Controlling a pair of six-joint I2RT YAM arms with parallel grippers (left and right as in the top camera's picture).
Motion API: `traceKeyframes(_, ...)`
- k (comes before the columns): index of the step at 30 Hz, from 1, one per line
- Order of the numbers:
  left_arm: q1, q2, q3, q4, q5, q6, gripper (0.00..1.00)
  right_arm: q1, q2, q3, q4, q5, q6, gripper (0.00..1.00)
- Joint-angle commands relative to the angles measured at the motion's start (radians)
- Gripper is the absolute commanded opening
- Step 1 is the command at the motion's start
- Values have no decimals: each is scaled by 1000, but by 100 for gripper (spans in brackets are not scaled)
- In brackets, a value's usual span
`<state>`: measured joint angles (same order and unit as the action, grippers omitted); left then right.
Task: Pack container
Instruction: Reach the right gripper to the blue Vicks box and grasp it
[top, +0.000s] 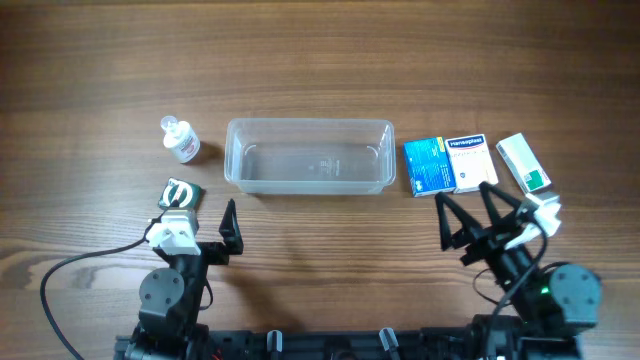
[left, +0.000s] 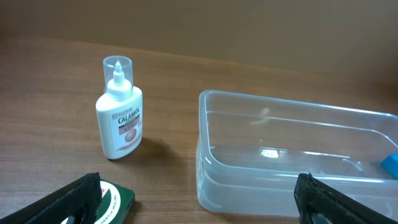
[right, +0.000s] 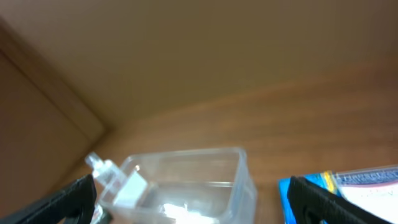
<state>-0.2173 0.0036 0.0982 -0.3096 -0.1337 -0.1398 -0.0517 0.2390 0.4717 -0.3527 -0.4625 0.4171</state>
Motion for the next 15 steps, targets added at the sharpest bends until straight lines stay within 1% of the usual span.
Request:
traceKeyframes(1,-7,3,-1,-2,-16,-2,100,-5,266,289,-153,96,-171,100)
traceKeyframes(5,-7,3,-1,-2,-16,-2,100,-5,587,638,-434,223,-226,100)
traceKeyframes(8,-7,3,-1,-2,-16,-2,100,-5,793,874,-617,238,-283,99)
traceKeyframes(10,-7,3,-1,-2,-16,-2,100,-5,924,1023,-732,229,-283,100)
traceKeyframes(12,-7,3,-1,-2,-16,-2,100,-5,1028,1127,-790,180,-270,100)
traceKeyframes(13,-7,3,-1,-2,-16,-2,100,-5,1145,1186,-829,126,-252,100)
traceKeyframes(15,-7,3,-1,-2,-16,-2,100,-4,1189,1186,-832,98,-259,99)
